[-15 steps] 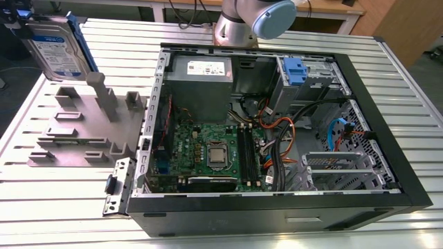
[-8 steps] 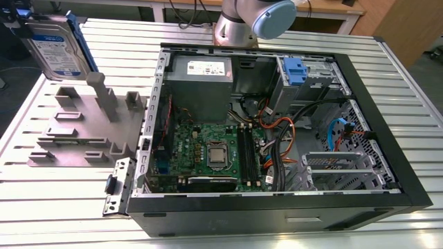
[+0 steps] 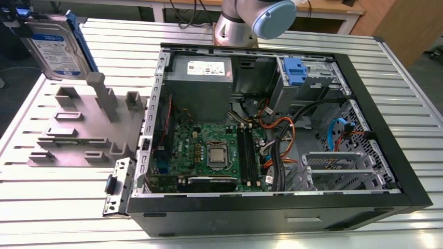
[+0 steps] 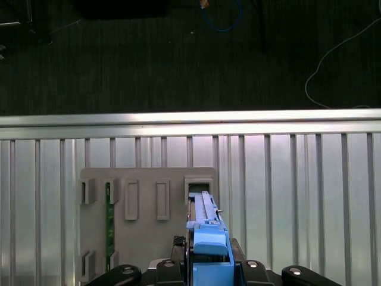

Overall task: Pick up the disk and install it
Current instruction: 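Pick up the disk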

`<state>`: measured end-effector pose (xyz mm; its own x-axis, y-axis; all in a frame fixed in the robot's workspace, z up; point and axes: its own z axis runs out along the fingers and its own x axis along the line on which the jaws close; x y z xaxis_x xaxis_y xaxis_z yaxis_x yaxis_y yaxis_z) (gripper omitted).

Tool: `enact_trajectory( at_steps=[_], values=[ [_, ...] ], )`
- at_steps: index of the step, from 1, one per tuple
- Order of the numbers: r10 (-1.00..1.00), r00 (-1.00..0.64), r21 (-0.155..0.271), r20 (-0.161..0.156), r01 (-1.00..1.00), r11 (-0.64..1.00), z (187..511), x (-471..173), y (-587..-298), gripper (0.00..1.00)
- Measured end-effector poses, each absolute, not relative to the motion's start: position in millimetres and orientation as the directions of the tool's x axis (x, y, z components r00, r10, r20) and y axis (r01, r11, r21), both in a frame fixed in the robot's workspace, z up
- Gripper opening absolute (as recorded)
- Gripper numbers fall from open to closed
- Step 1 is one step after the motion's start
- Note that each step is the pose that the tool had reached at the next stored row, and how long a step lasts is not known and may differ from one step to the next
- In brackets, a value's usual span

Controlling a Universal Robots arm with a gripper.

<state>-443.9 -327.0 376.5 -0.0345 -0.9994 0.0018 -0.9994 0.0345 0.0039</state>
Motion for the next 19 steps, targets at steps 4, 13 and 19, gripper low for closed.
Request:
enact_trajectory(
  at_steps=[4,13,19],
  values=[
    [-0.999,-0.035,0.004,0.002,-0.999,0.035,377.8,-443.9,-327.0,0.36],
    [-0.999,-0.035,0.004,0.002,-0.999,0.035,381.4,-443.8,-327.0,0.36],
    [-0.999,-0.035,0.004,0.002,-0.999,0.035,383.8,-443.9,-327.0,0.36]
  ],
)
